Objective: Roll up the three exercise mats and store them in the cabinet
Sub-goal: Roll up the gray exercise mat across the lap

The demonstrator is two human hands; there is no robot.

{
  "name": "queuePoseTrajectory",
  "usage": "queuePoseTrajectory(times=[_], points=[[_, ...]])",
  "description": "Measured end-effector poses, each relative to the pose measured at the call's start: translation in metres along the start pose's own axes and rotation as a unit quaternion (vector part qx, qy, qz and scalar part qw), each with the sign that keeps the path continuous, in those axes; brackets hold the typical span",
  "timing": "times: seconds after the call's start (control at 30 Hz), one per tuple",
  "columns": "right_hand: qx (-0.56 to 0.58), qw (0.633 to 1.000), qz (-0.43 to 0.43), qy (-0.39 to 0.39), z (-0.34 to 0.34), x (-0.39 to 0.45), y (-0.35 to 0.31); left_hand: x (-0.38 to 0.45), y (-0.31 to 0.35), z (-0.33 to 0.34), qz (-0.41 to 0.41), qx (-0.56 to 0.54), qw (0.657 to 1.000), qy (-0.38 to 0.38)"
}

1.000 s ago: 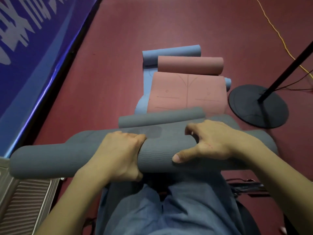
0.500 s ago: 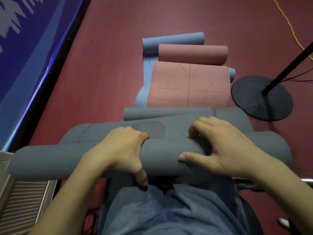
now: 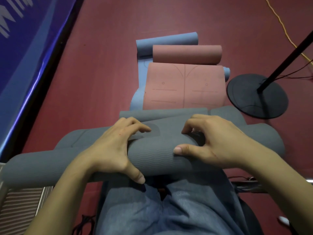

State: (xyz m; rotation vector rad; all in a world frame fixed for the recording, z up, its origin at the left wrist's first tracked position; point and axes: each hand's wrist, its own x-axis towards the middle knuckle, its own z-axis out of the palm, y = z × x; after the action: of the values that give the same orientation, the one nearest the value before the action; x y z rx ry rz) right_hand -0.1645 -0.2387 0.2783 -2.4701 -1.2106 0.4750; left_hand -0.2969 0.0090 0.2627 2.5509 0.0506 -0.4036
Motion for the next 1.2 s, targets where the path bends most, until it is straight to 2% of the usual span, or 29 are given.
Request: queuePoseTrajectory(times=[0.1, 0.17, 0.33, 0.57, 0.8, 0.97, 1.1, 1.2], points=[[-0.023, 1.0, 0.009, -0.014, -0.003, 0.004, -0.004, -0.005, -0.001, 0.002, 0.022, 0.004, 0.999, 0.046], [-0.03, 1.0, 0.006, -0.007, -0.001, 0.003, -0.006, -0.004, 0.0, -0.001, 0.018, 0.011, 0.999, 0.038], [-0.006, 1.0, 0.029, -0.005, 0.003, 0.006, 0.002, 0.008, 0.0, -0.016, -0.022, 0.007, 1.0, 0.009], [0.02, 0.999, 0.036, -0.011, -0.001, 0.025, 0.012, -0.002, 0.0, -0.016, -0.084, 0.004, 0.995, 0.057], [0.011, 1.0, 0.023, 0.002, 0.003, 0.03, 0.015, -0.022, 0.008, 0.009, -0.075, 0.118, 0.986, 0.094], [-0.07, 0.997, -0.002, 0.033, 0.01, 0.035, 0.014, -0.011, 0.013, 0.026, -0.09, 0.219, 0.968, 0.083], [-0.06, 0.997, -0.027, 0.044, 0.009, 0.036, 0.014, 0.001, 0.01, 0.024, -0.089, 0.236, 0.964, 0.083], [-0.034, 0.994, -0.057, 0.092, 0.009, 0.034, 0.011, 0.006, 0.01, 0.014, -0.084, 0.254, 0.962, 0.049]])
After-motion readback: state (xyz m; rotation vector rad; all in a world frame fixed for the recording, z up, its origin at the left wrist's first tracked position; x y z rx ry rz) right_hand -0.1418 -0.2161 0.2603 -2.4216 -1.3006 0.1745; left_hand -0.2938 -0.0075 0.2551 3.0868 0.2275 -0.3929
